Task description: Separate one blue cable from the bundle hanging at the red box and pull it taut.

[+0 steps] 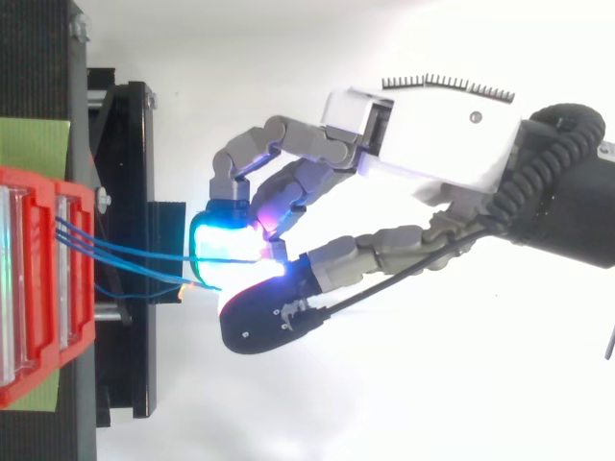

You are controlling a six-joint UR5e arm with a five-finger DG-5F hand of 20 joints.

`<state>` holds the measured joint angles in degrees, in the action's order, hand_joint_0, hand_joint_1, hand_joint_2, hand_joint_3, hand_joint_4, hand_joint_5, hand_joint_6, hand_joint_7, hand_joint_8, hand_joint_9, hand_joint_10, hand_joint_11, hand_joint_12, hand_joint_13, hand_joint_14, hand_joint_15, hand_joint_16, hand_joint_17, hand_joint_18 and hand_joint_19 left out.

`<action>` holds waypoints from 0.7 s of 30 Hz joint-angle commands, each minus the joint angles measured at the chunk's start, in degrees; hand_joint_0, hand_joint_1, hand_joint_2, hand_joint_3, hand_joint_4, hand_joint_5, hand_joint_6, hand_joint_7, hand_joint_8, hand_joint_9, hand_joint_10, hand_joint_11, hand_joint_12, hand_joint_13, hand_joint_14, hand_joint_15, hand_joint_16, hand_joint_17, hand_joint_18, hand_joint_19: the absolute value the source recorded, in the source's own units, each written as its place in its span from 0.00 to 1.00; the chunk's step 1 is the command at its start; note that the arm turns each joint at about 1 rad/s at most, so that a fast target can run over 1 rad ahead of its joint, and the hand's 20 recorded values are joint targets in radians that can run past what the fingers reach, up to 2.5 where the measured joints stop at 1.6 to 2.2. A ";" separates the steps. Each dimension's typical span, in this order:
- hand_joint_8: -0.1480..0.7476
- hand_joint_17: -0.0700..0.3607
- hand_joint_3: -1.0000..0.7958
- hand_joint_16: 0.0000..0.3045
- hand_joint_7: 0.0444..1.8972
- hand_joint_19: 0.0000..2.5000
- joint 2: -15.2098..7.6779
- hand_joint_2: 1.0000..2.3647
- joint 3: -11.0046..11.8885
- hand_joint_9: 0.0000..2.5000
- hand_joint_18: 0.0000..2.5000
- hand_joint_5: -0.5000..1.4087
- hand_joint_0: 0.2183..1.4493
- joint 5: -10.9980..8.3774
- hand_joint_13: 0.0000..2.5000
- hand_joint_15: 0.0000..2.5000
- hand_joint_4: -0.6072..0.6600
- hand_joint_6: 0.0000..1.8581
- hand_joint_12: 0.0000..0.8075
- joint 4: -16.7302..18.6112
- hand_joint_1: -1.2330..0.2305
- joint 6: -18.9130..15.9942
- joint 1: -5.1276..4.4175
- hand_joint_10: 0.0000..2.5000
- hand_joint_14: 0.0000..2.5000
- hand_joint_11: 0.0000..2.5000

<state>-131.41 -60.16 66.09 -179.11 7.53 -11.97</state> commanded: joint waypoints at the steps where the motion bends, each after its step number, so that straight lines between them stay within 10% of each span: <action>1: 0.46 0.36 0.28 0.12 0.51 0.15 0.02 0.00 0.04 0.40 0.22 0.14 0.42 0.00 0.31 0.17 0.54 0.50 0.37 -0.28 0.26 -0.06 0.02 0.01 0.01 0.47; 9: 0.49 0.37 0.28 0.13 0.48 0.16 0.10 0.00 0.13 0.42 0.22 0.15 0.24 0.00 0.32 0.19 0.58 0.48 0.40 -0.36 0.31 -0.15 0.02 0.01 0.01 0.46; 21: 0.48 0.37 0.31 0.13 0.52 0.19 1.77 0.00 0.13 0.42 0.21 0.15 0.32 -0.17 0.32 0.20 0.55 0.47 0.40 -3.35 0.47 -0.06 0.37 0.01 0.01 0.47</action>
<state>-129.99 -60.02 65.91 -181.80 7.46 -11.70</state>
